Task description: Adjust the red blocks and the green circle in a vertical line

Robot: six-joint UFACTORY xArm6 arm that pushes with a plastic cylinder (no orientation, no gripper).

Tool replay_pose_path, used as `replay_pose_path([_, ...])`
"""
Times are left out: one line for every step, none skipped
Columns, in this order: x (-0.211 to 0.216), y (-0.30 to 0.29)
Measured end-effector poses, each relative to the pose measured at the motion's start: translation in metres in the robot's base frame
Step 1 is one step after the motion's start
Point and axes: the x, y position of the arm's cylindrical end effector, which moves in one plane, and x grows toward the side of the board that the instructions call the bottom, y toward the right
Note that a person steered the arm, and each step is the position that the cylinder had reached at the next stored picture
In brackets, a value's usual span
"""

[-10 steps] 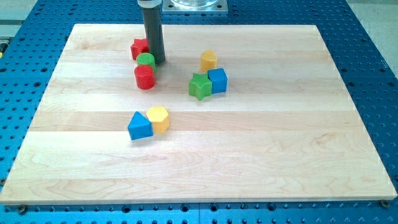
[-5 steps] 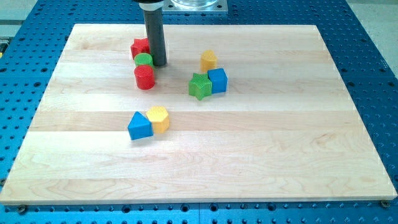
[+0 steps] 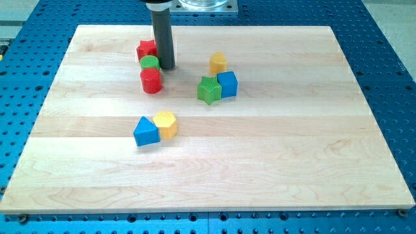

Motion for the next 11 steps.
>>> replay_pose_path([0.000,-0.004])
replay_pose_path([0.000,-0.008])
replay_pose_path([0.000,0.001])
replay_pose_path([0.001,0.035])
replay_pose_path([0.014,0.033])
replay_pose_path([0.021,0.017])
replay_pose_path([0.029,0.009])
replay_pose_path([0.041,0.009])
replay_pose_path([0.044,0.009])
replay_pose_path([0.044,0.008])
replay_pose_path([0.044,0.002])
